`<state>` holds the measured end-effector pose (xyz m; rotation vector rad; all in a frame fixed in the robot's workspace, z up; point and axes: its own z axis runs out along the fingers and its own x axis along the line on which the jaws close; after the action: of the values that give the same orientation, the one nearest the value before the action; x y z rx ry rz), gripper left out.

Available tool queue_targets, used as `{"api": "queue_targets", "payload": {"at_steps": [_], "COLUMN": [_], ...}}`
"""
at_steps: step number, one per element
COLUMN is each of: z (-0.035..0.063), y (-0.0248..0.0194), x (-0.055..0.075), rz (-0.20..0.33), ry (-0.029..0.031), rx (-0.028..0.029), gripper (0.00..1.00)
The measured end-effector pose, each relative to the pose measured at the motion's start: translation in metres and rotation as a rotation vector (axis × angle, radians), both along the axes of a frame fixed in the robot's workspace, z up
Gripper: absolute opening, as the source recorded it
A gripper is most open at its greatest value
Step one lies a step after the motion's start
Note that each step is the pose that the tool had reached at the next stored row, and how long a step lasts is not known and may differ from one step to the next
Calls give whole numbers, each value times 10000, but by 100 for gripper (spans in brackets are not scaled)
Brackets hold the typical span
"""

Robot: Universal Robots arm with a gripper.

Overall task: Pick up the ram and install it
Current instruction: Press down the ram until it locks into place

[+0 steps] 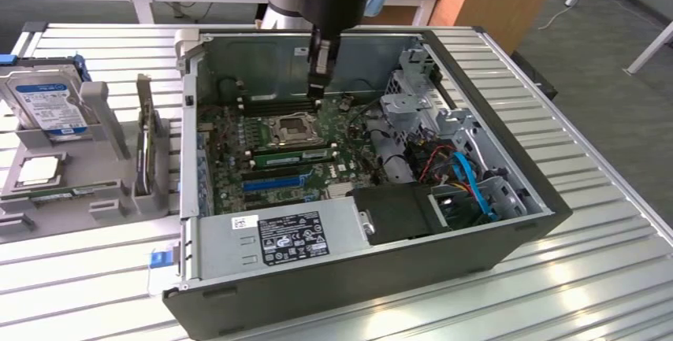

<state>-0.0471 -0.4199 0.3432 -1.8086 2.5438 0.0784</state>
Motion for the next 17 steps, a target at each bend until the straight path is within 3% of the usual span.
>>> {"api": "queue_targets", "payload": {"at_steps": [17], "z": [-4], "y": [0], "x": [0], "rz": [-2601], "ry": [0], "rx": [1], "gripper": [10]}}
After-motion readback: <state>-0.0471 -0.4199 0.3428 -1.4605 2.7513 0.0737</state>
